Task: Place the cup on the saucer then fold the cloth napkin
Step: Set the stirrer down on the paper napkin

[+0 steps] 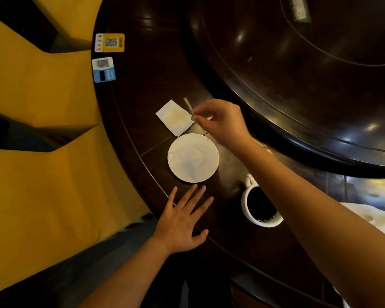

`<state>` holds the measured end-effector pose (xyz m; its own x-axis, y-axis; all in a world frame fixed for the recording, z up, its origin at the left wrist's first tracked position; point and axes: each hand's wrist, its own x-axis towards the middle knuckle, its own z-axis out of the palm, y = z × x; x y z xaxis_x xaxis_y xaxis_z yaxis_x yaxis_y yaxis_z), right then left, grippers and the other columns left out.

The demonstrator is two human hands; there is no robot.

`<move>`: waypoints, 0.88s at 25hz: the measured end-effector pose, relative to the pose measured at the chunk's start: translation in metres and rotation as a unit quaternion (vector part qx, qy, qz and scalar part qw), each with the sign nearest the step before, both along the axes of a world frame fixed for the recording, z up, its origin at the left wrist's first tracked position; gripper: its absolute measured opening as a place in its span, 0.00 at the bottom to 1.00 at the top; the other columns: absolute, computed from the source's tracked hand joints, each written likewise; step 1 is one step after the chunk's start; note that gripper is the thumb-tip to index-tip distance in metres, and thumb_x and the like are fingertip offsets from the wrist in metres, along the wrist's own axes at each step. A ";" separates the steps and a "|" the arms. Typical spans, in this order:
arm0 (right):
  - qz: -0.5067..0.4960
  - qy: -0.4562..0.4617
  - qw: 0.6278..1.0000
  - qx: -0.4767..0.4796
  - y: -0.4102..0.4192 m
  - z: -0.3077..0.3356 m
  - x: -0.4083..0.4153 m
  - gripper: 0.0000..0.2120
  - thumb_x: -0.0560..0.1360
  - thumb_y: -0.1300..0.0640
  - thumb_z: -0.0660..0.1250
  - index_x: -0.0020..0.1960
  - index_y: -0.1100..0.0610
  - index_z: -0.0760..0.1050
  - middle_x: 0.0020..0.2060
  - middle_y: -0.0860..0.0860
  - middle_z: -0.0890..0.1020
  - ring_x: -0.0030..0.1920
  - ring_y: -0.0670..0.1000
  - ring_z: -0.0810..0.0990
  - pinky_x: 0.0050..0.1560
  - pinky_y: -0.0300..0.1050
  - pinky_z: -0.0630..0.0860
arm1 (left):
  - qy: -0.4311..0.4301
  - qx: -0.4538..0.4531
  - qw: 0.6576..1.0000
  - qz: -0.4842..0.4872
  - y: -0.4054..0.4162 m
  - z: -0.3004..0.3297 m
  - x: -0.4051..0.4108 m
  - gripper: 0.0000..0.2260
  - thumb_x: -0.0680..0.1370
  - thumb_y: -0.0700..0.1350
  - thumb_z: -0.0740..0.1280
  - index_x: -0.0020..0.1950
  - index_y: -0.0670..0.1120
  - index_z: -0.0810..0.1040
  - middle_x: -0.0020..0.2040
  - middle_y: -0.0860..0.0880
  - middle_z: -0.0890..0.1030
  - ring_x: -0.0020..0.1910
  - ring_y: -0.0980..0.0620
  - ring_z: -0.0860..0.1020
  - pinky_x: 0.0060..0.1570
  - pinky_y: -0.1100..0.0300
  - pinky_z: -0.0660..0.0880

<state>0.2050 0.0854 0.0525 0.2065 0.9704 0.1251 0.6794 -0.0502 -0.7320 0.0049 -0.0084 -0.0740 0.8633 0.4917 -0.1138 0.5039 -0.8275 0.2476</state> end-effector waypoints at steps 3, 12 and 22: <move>0.097 -0.115 0.986 0.070 0.033 -0.019 -0.025 0.06 0.73 0.60 0.67 0.48 0.58 0.81 0.43 0.53 0.82 0.43 0.51 0.80 0.38 0.46 0.77 | -0.005 0.005 1.000 0.000 -0.001 -0.002 0.000 0.36 0.71 0.64 0.59 0.76 0.52 0.55 0.77 0.46 0.54 0.76 0.47 0.49 0.68 0.38 0.48; 0.307 -0.424 0.850 0.059 0.074 -0.060 -0.058 0.06 0.73 0.63 0.67 0.49 0.62 0.79 0.42 0.58 0.80 0.41 0.57 0.78 0.36 0.45 0.65 | -0.020 -0.002 1.000 0.005 0.000 -0.004 0.000 0.36 0.71 0.63 0.59 0.76 0.53 0.54 0.77 0.46 0.53 0.76 0.47 0.49 0.68 0.38 0.48; 0.249 -0.428 0.869 0.003 0.065 -0.061 -0.062 0.10 0.74 0.64 0.65 0.55 0.63 0.76 0.48 0.60 0.79 0.47 0.59 0.77 0.42 0.50 0.72 | -0.002 0.012 1.000 0.002 -0.001 -0.005 0.001 0.36 0.72 0.64 0.58 0.76 0.53 0.53 0.77 0.46 0.53 0.76 0.47 0.48 0.69 0.39 0.46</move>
